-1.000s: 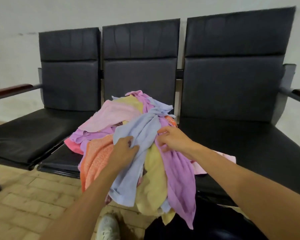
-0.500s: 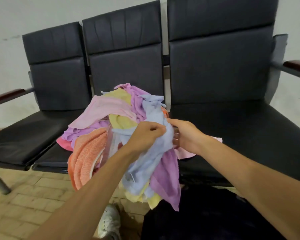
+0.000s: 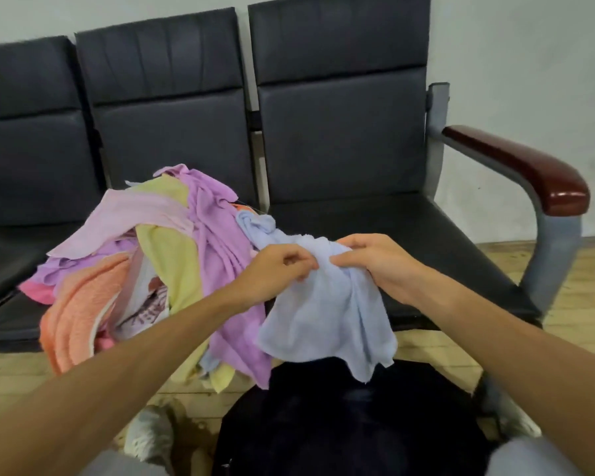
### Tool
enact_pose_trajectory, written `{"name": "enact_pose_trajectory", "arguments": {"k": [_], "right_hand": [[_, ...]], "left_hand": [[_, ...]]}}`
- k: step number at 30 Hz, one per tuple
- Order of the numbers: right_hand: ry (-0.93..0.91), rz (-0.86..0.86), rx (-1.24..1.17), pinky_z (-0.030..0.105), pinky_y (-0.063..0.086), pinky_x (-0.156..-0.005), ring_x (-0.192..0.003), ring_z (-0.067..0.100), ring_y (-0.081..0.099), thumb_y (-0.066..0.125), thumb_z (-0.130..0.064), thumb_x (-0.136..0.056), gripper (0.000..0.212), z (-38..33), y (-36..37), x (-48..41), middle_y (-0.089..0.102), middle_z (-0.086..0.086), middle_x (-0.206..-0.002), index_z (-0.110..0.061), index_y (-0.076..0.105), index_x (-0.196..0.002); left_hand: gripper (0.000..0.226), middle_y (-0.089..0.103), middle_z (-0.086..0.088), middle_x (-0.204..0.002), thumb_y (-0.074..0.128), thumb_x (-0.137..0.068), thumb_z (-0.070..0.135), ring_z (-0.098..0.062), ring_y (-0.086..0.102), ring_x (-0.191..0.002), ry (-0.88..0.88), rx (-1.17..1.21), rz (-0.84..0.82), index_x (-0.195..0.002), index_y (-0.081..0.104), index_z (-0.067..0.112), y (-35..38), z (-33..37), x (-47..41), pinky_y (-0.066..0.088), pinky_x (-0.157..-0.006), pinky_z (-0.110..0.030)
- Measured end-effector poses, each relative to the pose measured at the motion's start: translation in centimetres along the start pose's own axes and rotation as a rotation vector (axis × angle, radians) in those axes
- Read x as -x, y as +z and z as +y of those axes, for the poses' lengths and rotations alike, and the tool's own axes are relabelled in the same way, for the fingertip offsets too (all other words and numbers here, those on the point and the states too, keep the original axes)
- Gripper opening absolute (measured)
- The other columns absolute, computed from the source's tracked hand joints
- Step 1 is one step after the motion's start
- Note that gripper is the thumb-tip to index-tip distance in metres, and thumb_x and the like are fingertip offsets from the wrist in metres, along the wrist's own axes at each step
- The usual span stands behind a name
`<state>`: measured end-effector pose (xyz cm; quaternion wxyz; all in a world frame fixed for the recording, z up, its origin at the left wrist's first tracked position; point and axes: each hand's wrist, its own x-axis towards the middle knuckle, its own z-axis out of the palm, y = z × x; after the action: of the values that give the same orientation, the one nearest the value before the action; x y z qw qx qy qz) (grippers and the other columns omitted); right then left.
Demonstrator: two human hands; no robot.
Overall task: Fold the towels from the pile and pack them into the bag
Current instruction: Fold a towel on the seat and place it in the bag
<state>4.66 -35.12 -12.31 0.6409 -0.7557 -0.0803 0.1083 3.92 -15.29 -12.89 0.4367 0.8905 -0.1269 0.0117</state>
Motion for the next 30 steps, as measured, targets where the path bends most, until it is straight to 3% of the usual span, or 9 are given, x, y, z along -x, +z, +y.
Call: {"name": "enact_pose_trajectory", "arguments": {"k": [4, 8, 12, 14, 17, 19, 24, 27, 30], "right_hand": [[-0.021, 0.009, 0.225, 0.032, 0.056, -0.083, -0.097, 0.018, 0.066, 0.076, -0.013, -0.08, 0.024, 0.4, -1.2, 0.1, 0.068, 0.003, -0.104, -0.015, 0.071, -0.103], [-0.05, -0.038, 0.453, 0.029, 0.053, -0.084, -0.098, 0.015, 0.061, 0.077, -0.014, -0.08, 0.023, 1.8, -1.7, 0.2, 0.064, -0.002, -0.105, -0.021, 0.07, -0.101], [-0.09, -0.16, 0.56, 0.036, 0.054, -0.086, -0.097, 0.021, 0.062, 0.078, -0.017, -0.078, 0.023, 2.7, -1.3, 1.0, 0.066, 0.003, -0.103, -0.021, 0.073, -0.1], [-0.062, -0.188, 0.541, 0.037, 0.054, -0.086, -0.098, 0.023, 0.064, 0.08, -0.016, -0.077, 0.026, 3.1, -1.2, 1.6, 0.067, 0.005, -0.104, -0.02, 0.072, -0.101], [0.06, -0.194, 0.409, 0.035, 0.056, -0.087, -0.099, 0.023, 0.067, 0.081, -0.02, -0.077, 0.031, 3.8, -1.1, 2.4, 0.071, 0.007, -0.103, -0.014, 0.067, -0.104], [0.139, -0.151, 0.334, 0.033, 0.056, -0.086, -0.1, 0.021, 0.067, 0.08, -0.029, -0.079, 0.035, 4.1, -1.1, 2.7, 0.071, 0.006, -0.105, -0.013, 0.066, -0.107], [0.318, -0.067, 0.173, 0.035, 0.056, -0.086, -0.099, 0.024, 0.07, 0.076, -0.034, -0.082, 0.032, 4.6, -1.9, 2.4, 0.075, 0.007, -0.1, -0.008, 0.075, -0.101], [0.402, -0.048, 0.169, 0.037, 0.056, -0.091, -0.099, 0.025, 0.07, 0.075, -0.025, -0.08, 0.03, 4.8, -2.1, 2.1, 0.074, 0.01, -0.102, -0.005, 0.074, -0.102], [0.43, -0.013, -0.039, 0.037, 0.054, -0.08, -0.098, 0.027, 0.067, 0.064, -0.017, -0.084, 0.027, 4.6, -1.6, 1.8, 0.071, 0.014, -0.108, 0.0, 0.07, -0.104]], "left_hand": [[0.017, 0.067, -0.006, -0.093, 0.05, -0.098, 0.025, -0.02, 0.064, -0.09, -0.128, -0.015, 0.028, -0.091, 0.062, 0.014, 2.3, 0.4, -1.9, 0.053, -0.092, -0.046], [0.037, 0.066, -0.011, -0.102, 0.043, -0.1, 0.047, -0.024, 0.064, -0.094, -0.361, 0.414, -0.118, -0.104, 0.062, 0.015, 4.0, 0.9, -1.6, 0.056, -0.087, -0.041], [0.056, 0.059, -0.009, -0.114, 0.057, -0.09, 0.054, -0.024, 0.064, -0.099, -0.471, 0.25, -0.071, -0.125, 0.042, 0.012, 5.3, -0.1, -0.9, 0.056, -0.088, -0.041], [0.043, 0.06, -0.005, -0.105, 0.064, -0.089, 0.043, -0.017, 0.063, -0.09, -0.435, 0.189, -0.011, -0.117, 0.046, 0.015, 5.4, -0.7, -0.3, 0.057, -0.083, -0.035], [0.013, 0.06, -0.003, -0.085, 0.062, -0.092, 0.025, -0.011, 0.057, -0.071, -0.338, 0.148, 0.051, -0.089, 0.056, 0.013, 4.9, -1.1, 1.1, 0.051, -0.065, -0.024], [0.02, 0.057, -0.004, -0.079, 0.062, -0.092, 0.025, -0.012, 0.055, -0.068, -0.298, 0.164, 0.068, -0.079, 0.052, 0.013, 4.6, -1.4, 2.0, 0.048, -0.061, -0.023], [0.043, 0.032, 0.002, -0.061, 0.063, -0.091, 0.035, -0.01, 0.032, -0.057, -0.167, -0.072, 0.091, -0.065, 0.035, 0.016, 3.6, -2.0, 4.1, 0.027, -0.052, -0.02], [0.036, 0.036, -0.004, -0.065, 0.069, -0.086, 0.025, -0.014, 0.035, -0.063, -0.241, 0.177, 0.156, -0.067, 0.04, 0.014, 2.6, -2.3, 4.9, 0.028, -0.058, -0.025], [0.009, 0.063, -0.014, -0.081, 0.068, -0.08, 0.006, -0.024, 0.057, -0.08, -0.377, 0.521, 0.222, -0.078, 0.059, 0.007, 1.7, -2.2, 5.1, 0.047, -0.074, -0.038]]}}
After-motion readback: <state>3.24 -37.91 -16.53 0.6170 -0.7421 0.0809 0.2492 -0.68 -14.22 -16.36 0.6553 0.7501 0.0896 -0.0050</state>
